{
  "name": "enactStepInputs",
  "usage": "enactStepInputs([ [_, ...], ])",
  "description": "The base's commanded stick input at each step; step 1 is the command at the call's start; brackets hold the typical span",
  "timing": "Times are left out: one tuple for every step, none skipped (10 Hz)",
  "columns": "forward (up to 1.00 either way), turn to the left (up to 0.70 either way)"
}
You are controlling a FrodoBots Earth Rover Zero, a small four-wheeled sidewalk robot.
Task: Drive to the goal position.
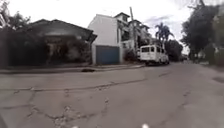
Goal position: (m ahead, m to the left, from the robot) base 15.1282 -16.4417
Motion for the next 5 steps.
enactStepInputs([
  [0.38, -0.61],
  [0.4, -0.46],
  [0.43, -0.43],
  [0.43, -0.43],
  [0.44, -0.44],
])
